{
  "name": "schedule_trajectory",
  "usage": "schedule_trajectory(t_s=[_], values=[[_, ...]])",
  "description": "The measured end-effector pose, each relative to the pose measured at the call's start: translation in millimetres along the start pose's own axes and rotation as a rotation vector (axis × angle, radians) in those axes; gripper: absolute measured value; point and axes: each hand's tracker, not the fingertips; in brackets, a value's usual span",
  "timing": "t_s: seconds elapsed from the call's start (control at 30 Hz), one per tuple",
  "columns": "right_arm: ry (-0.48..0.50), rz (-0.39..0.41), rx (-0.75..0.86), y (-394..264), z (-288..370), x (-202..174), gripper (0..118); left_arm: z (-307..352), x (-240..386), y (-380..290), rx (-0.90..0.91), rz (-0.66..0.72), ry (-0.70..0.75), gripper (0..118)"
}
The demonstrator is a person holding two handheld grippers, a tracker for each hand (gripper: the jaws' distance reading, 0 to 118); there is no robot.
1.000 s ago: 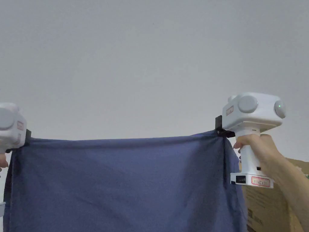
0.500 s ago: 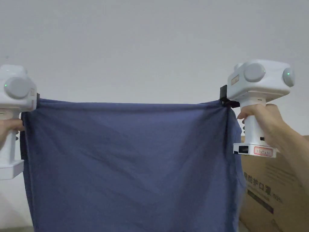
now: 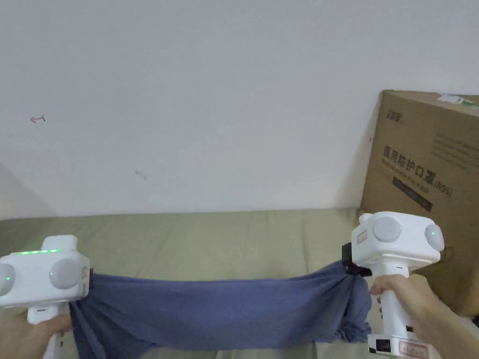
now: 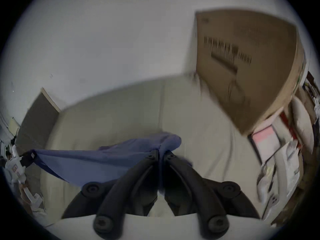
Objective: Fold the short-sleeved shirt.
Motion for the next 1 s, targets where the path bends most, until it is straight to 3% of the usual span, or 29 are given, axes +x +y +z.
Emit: schedule_trajectory(t_s=[0.1,0.23,0.37,0.43,0.53,0.83,1.0], values=[[-0.006,-0.014,-0.070,-40.6,-31.9,20.2,5,-17.0,-0.6,-48.7,-0.095,-0.039,0.009,5],[0.005,-0.018,-0.078,-98.5,-20.3,45.8,5,-7.7,-24.5,-98.0,-0.113,-0.024,-0.021,5],[0.040,-0.084,-0.069,-162.0,26.1,70.8,5,44.4,-51.2,-144.6,-0.108,-0.010,-0.033,5],[0.042,-0.076,-0.065,-194.8,52.6,76.9,5,76.5,-61.5,-171.3,-0.104,-0.009,-0.055,5],[-0.002,0.008,-0.073,-245.7,94.7,73.1,5,121.2,-72.7,-211.9,-0.104,-0.065,-0.049,5],[-0.001,-0.017,-0.147,-405.9,173.4,104.3,5,222.9,-111.1,-336.6,-0.196,-0.109,-0.045,5],[-0.006,-0.014,-0.154,-438.6,180.2,107.6,5,245.7,-116.7,-358.9,-0.181,-0.081,-0.046,5]])
